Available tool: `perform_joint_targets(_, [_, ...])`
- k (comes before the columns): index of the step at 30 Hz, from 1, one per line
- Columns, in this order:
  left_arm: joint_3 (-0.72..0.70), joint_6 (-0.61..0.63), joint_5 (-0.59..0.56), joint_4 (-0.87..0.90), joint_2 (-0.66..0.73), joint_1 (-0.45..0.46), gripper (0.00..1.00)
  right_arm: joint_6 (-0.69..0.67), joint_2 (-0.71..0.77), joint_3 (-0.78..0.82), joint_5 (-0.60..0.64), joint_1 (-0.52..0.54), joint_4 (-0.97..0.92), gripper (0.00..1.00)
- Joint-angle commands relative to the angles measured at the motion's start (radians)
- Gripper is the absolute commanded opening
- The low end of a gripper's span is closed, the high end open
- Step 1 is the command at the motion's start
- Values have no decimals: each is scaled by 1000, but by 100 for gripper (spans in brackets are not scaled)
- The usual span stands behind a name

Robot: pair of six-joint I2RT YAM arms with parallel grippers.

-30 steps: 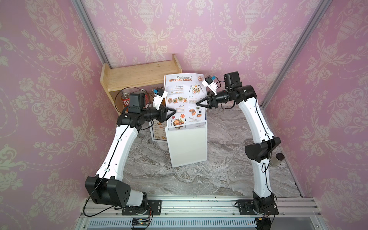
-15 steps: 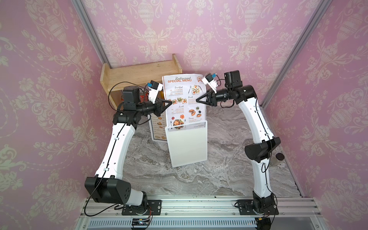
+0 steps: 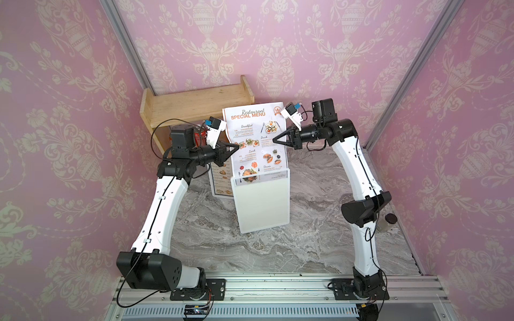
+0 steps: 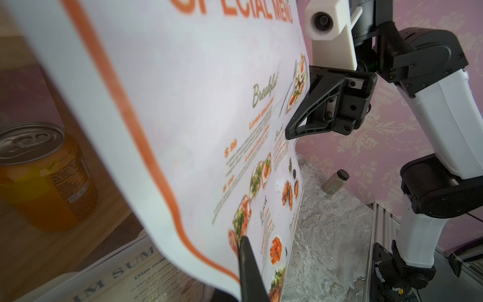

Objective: Insert the menus into the narrow rack
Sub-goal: Insert the menu into the narrow rack.

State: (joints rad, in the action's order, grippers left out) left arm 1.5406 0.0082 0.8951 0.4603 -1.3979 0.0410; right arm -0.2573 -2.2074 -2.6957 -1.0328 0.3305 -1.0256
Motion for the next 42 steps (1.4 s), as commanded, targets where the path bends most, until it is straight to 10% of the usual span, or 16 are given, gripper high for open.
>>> perform_joint_targets(1, [-23, -9, 27, 0, 30, -5, 0, -1, 41, -20, -22, 6, -5, 9])
perform_joint_targets(42, [-154, -56, 31, -65, 112, -5, 0, -94, 140, 192, -24, 18, -75, 0])
